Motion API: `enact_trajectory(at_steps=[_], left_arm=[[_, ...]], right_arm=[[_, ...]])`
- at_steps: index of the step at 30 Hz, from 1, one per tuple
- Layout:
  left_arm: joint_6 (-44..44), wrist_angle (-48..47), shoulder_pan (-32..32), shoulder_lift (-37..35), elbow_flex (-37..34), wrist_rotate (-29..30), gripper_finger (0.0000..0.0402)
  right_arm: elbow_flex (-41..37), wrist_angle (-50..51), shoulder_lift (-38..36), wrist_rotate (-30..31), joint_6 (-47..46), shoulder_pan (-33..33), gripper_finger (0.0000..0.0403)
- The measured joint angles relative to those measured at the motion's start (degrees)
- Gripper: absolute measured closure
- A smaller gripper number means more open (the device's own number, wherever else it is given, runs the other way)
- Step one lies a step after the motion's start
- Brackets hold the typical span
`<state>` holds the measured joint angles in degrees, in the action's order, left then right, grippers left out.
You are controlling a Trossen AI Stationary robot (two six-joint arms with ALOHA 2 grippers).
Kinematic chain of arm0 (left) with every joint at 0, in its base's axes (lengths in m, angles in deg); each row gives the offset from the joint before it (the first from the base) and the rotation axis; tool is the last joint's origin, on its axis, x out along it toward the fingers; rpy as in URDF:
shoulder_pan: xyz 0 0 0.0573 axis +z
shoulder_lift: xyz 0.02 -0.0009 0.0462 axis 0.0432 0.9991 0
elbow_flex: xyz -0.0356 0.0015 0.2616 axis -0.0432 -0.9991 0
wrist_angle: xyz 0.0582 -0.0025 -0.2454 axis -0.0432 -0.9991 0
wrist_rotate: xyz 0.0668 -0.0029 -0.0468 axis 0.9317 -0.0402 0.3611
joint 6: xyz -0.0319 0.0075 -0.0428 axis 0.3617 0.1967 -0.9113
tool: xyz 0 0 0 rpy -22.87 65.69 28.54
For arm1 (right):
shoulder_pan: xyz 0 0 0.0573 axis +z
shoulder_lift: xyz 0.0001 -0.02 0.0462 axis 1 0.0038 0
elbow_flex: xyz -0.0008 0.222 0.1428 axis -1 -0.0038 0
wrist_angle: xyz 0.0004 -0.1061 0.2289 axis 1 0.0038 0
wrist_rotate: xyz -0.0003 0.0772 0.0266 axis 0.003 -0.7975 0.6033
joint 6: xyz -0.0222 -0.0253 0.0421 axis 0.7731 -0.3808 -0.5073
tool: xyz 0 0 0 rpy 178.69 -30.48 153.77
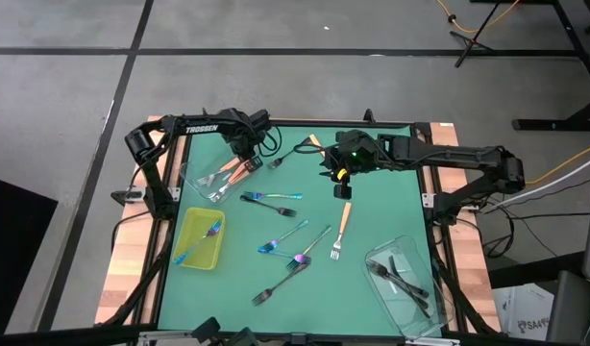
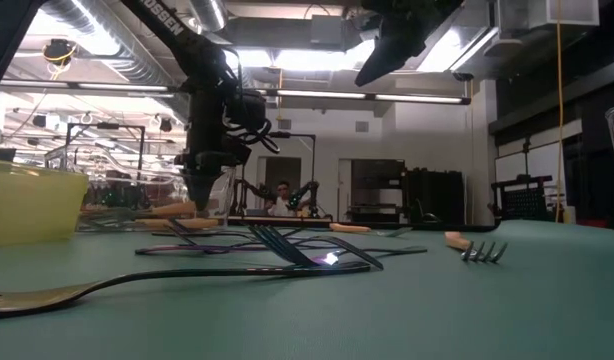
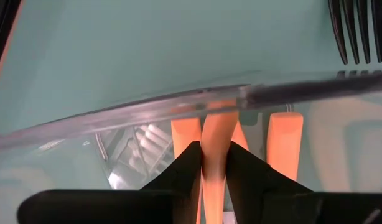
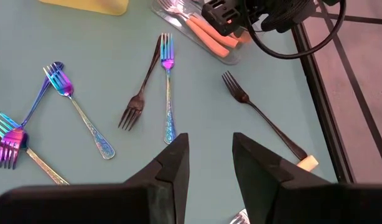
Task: Sort silverware by color (type)
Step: Put the orange fork in the top transparent bin, then put the blue fork in the yellow bin
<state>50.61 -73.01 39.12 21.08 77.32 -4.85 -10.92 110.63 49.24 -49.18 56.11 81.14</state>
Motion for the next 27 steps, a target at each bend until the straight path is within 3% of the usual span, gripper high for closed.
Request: enact_trajectory(at_steps=[12, 20, 27], left_arm=[[0.0, 1.7, 0.0, 0.0, 0.0, 0.0, 0.0280], [-0.4, -1.1, -0.2, -1.2, 0.0, 0.0, 0.0280], [-0.4, -6.0, -1.7, -7.4, 0.0, 0.0, 0.0280]], right_arm=[[0.0, 0.3, 0.0, 0.0, 0.0, 0.0, 0.0290], [0.0, 1.7, -0.1, 0.0, 0.0, 0.0, 0.0290], [0.0, 1.7, -0.1, 0.4, 0.0, 0.0, 0.0290]])
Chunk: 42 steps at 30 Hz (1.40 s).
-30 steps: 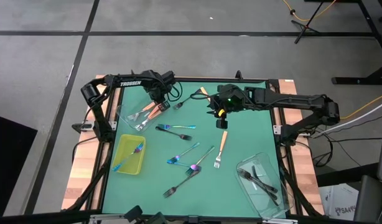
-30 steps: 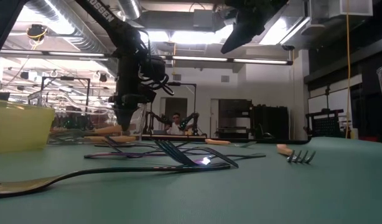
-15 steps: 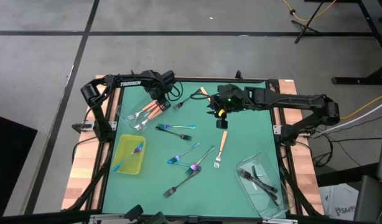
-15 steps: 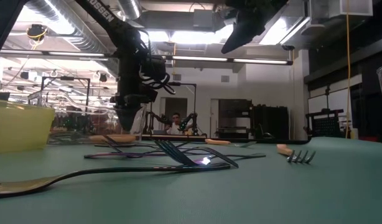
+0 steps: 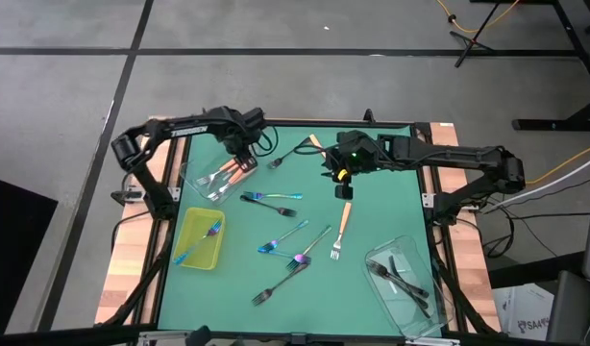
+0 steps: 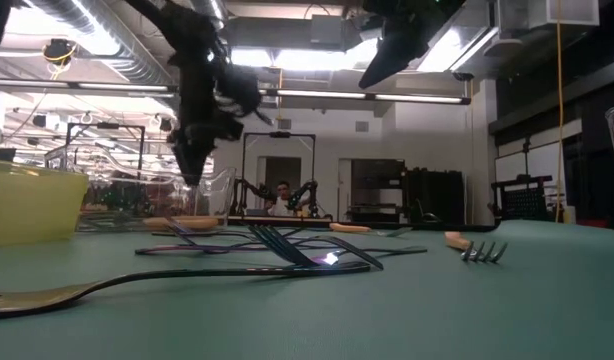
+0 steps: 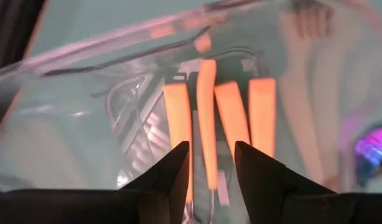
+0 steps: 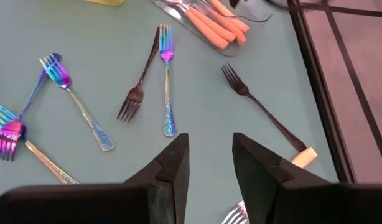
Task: Sort silverware by color (type)
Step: Put the blue fork in the yellow bin
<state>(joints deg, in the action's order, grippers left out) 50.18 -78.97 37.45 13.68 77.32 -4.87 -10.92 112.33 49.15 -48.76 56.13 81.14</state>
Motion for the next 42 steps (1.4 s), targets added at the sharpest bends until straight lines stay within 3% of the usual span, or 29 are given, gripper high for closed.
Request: enact_trajectory(at_steps=[15, 28, 42], left_arm=[[-9.4, 0.8, -11.4, -16.0, 0.0, -2.4, 0.0280], [-12.1, 10.1, -24.7, -16.3, 0.0, -2.2, 0.0280], [-12.2, 15.3, -31.2, -16.3, 0.0, -2.1, 0.0280]], right_arm=[[0.0, 2.7, -0.1, 0.2, 0.0, 0.0, 0.0290], [0.0, 4.5, -0.1, 0.2, 0.0, 0.0, 0.0290], [0.0, 5.4, -0.1, 0.2, 0.0, 0.0, 0.0290]])
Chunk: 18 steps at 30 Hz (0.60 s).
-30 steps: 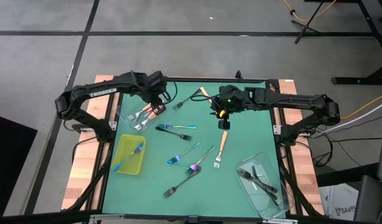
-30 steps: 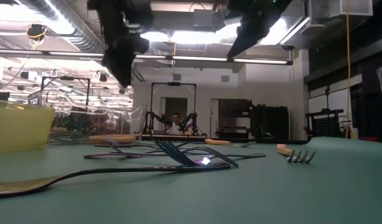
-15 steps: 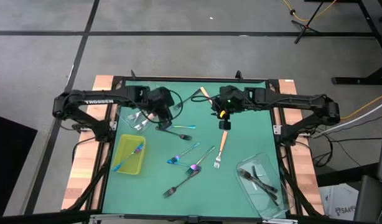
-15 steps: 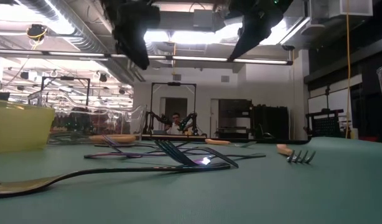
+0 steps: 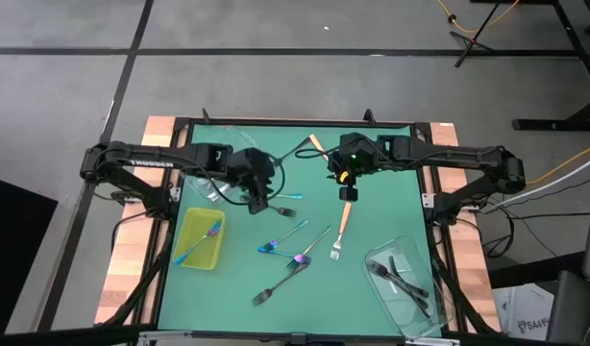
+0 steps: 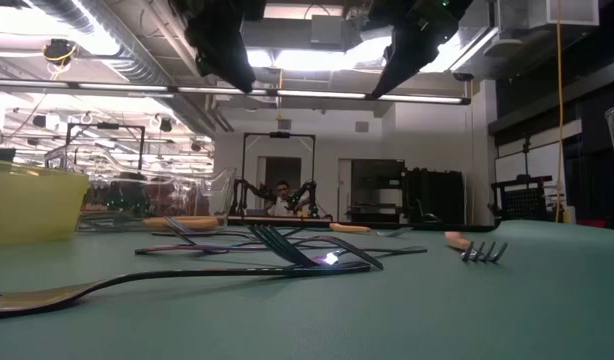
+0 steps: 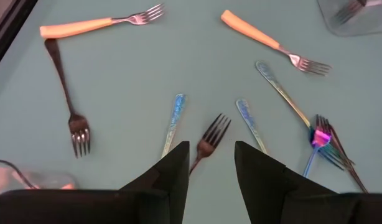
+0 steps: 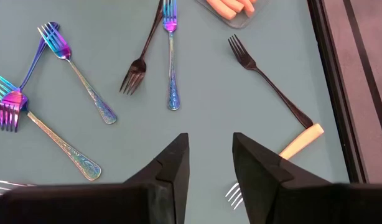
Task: Sort silverware by color (type)
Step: Put the blue fork in the yellow bin
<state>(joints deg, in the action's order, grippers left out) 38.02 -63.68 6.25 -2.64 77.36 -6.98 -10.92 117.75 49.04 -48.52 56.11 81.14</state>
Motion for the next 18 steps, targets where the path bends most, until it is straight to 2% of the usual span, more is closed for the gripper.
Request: enact_trajectory(at_steps=[18], left_arm=[[0.1, 7.3, -5.4, 2.3, 0.0, 0.1, 0.0280]], right_arm=[[0.0, 0.1, 0.0, 0.0, 0.0, 0.0, 0.0290]])
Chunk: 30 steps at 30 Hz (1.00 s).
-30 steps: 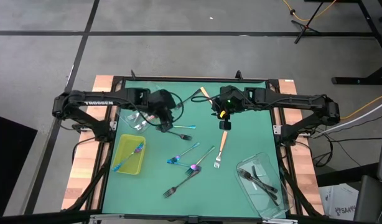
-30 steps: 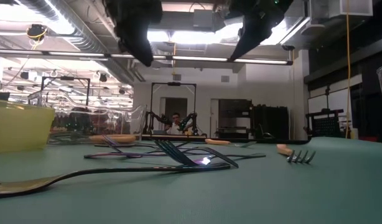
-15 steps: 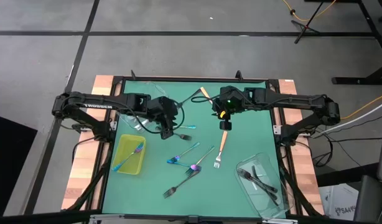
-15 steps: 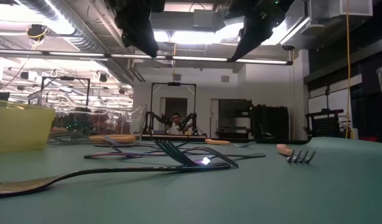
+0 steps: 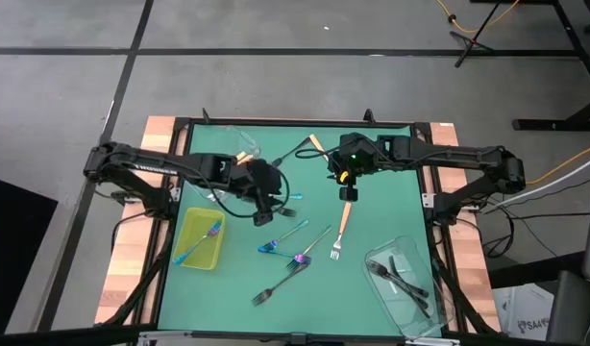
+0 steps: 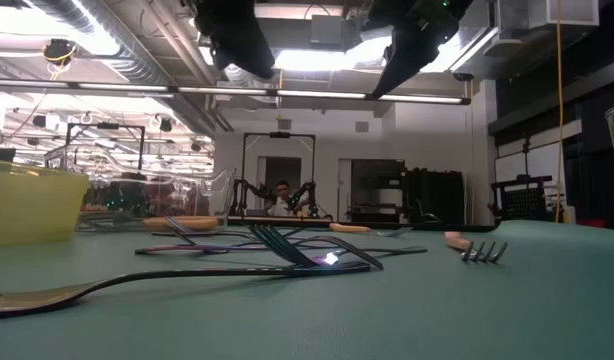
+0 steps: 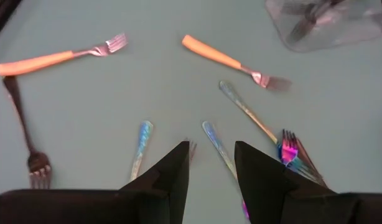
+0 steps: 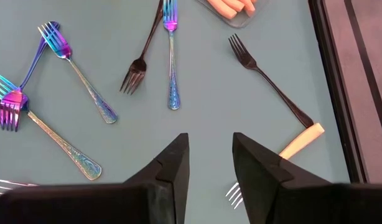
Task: Sort silverware by color (type)
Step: Put the blue fork in the yellow bin
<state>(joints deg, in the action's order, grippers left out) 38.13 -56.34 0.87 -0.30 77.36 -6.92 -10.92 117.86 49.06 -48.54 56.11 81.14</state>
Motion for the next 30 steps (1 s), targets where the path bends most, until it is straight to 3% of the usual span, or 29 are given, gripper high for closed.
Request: enact_trajectory(at_steps=[13, 30], left_arm=[[0.1, 1.9, -4.6, 9.6, 0.0, -0.3, 0.0280], [0.0, 4.9, -15.4, 20.0, 0.0, -0.3, 0.0280]], right_arm=[[0.0, 0.0, 0.0, 0.0, 0.0, 0.0, 0.0290], [0.0, 0.0, 0.0, 0.0, 0.0, 0.0, 0.0290]])
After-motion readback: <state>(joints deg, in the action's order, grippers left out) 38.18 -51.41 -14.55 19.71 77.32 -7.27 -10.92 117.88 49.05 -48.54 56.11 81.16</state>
